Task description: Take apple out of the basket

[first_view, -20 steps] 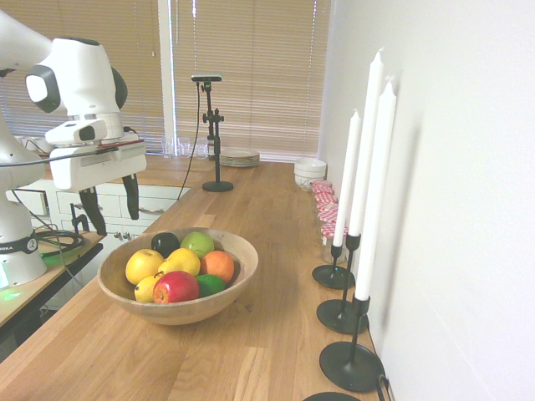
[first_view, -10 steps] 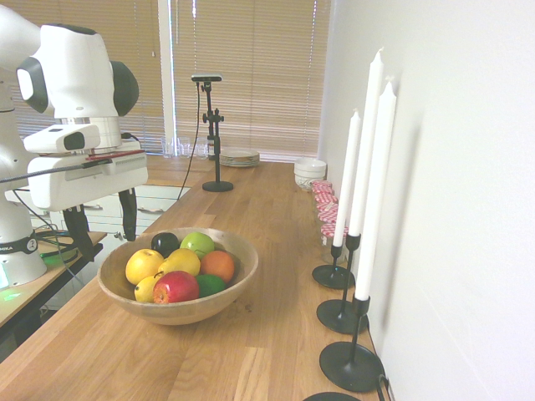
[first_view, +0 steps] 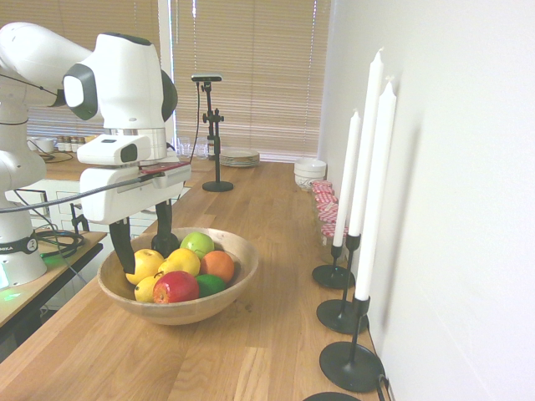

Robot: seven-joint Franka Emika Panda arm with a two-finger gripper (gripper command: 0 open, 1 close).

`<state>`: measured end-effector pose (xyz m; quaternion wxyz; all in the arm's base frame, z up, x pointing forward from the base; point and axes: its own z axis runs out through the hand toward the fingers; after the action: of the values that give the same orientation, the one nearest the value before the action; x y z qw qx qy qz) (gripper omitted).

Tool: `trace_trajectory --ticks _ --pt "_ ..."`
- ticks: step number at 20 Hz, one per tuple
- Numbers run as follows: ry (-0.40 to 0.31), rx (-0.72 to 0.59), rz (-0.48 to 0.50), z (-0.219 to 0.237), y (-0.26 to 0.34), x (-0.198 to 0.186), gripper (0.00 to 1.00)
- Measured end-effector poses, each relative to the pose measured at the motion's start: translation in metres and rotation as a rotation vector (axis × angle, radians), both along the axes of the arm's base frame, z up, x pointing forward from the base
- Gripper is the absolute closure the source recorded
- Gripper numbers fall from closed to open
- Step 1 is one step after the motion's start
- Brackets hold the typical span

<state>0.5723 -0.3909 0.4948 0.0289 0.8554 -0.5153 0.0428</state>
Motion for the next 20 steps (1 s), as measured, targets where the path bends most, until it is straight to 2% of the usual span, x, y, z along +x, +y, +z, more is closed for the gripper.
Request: trace_trajectory --ticks 8,16,17,20 --pt "0.055 0.023 0.035 -0.047 0.008 0.035 0.0" --pt "0.082 0.039 0.033 -0.071 0.006 0.038 0.0" --pt "0.084 0.044 0.032 -0.074 0.005 0.038 1.0" --pt "0.077 0.052 0.039 -0.079 0.002 0.038 1.0"
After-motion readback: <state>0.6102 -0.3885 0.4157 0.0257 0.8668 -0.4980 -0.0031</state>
